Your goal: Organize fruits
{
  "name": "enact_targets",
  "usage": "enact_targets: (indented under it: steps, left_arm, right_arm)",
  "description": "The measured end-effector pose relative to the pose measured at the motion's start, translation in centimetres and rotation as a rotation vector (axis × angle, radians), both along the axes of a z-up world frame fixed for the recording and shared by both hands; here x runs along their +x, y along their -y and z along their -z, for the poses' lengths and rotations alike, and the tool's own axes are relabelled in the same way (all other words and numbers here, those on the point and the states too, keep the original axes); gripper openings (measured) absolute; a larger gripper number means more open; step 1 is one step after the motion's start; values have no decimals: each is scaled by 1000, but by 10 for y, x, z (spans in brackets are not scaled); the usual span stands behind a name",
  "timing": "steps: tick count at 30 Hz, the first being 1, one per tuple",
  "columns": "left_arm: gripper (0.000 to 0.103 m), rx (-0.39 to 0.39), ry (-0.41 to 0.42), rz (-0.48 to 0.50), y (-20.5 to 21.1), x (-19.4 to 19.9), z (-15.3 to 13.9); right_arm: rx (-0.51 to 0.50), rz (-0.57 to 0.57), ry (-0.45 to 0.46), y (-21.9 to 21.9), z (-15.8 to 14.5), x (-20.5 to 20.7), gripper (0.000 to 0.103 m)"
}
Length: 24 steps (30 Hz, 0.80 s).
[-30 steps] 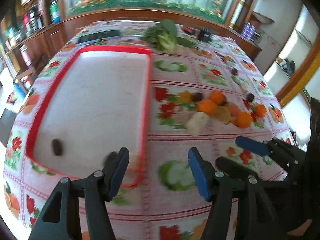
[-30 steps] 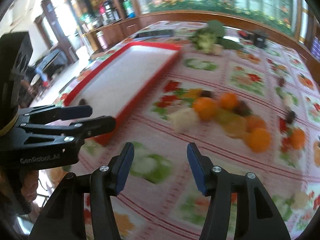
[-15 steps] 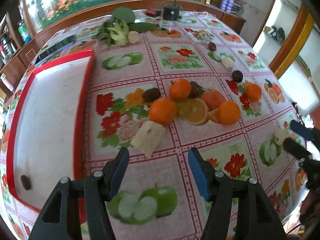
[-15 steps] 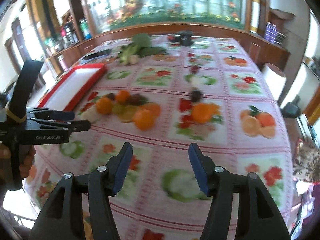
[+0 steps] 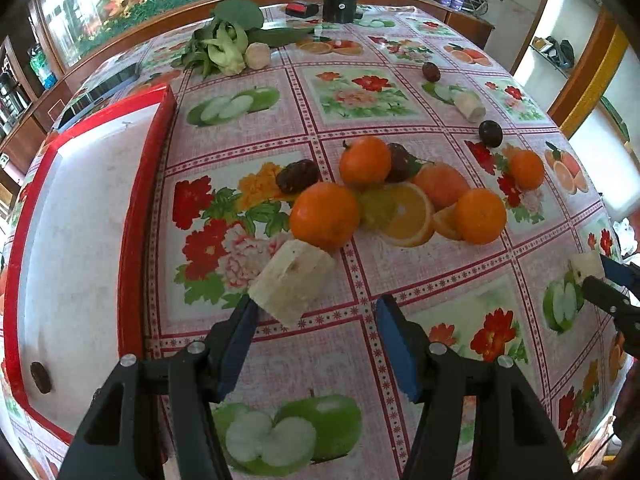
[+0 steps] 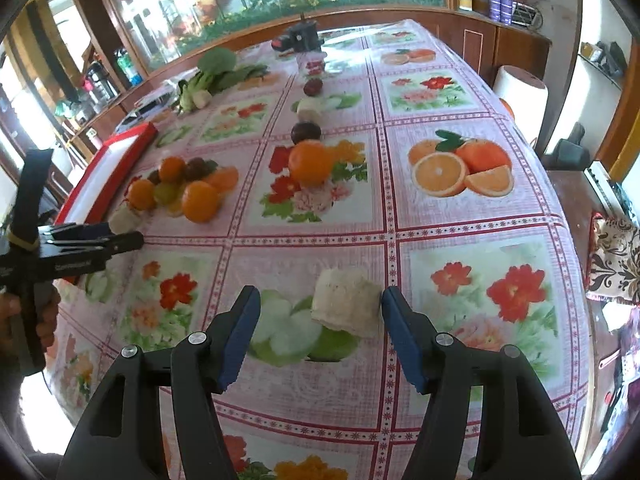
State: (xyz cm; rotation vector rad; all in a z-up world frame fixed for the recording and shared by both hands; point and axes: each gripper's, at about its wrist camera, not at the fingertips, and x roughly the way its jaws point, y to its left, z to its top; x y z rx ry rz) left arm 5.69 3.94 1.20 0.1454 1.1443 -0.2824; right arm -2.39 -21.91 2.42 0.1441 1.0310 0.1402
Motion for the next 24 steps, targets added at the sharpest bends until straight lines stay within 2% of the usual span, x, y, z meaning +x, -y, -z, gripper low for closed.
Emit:
enact_targets:
  steps: [5, 9, 12, 14, 18, 20, 24]
  left_arm:
    - [64, -19, -7, 1, -3, 2, -1]
    - [63, -58, -18, -17, -8, 4, -2]
    - [48, -71, -17, -45, -13, 6, -3]
    - [34, -83, -20, -65, -18, 7, -3]
    - [27, -139, -47, -97, -28, 6, -3]
    - [20, -151, -55, -93, -27, 3, -2]
    - [19, -175, -67, -74, -23, -7, -3]
  right_arm:
    - [-22, -6, 2, 1, 9, 2, 60]
    - [-106, -32, 17, -3, 10, 3, 36]
    - [-102, -39, 23, -1, 10, 4, 36]
    - [-86, -39, 22, 0, 9, 4, 36]
    - [-48, -36, 19, -3, 7, 3, 36]
    - [-36, -38, 18, -6, 6, 3, 36]
    - [-26, -46, 19, -12, 3, 2, 36]
